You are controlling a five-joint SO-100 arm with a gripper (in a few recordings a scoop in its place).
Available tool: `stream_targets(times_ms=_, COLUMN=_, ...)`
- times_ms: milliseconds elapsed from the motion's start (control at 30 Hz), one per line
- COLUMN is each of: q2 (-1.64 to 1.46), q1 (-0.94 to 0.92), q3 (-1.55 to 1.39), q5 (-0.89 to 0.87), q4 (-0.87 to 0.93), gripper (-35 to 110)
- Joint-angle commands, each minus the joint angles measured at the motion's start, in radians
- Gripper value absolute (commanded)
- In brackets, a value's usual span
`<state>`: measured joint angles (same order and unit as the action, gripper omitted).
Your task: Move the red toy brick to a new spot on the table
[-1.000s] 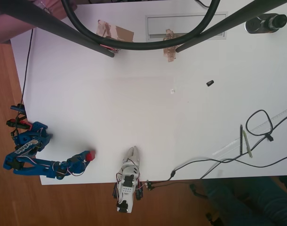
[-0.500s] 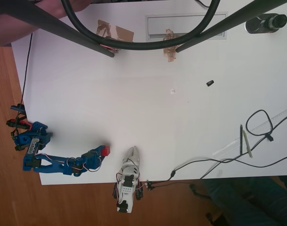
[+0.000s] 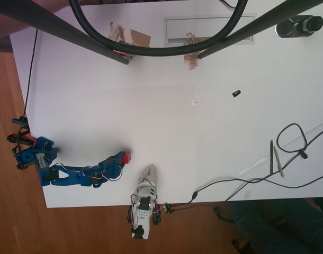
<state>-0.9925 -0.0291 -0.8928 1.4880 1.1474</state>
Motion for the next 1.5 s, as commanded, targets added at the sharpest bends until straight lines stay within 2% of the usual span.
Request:
stream_targets(times_ms=0, q2=-0.015, q1=0.041, q3=0.109, q5=-0.080, q4=0.014, gripper=7)
stream_targets(times_ms=367, q2=0.103, q1=0.118, q3=0.170, q5=-0.331, q4=-0.077, gripper=7)
stream_targets(times_ms=600, q2=0.158, q1=0.130, q3=0.186, q5=-0.373, q4=-0.107, gripper=9)
stream_targets(times_ms=833, q2=0.190, q1=0.117, q3=0.186, q5=-0.393, q4=-0.107, gripper=18)
stream_targets(times_ms=1033, q2=0.048, q1=0.094, q3=0.138, q5=-0.394, q4=-0.094, gripper=27)
stream_targets(times_ms=1133, q2=-0.144, q1=0.071, q3=-0.009, q5=-0.377, q4=-0.098, gripper=27)
stream_targets(times_ms=1233, q2=-0.410, q1=0.034, q3=-0.288, q5=-0.344, q4=-0.106, gripper=22)
stream_targets(times_ms=1467, q2=-1.193, q1=-0.031, q3=-1.285, q5=-0.084, q4=-0.230, gripper=6)
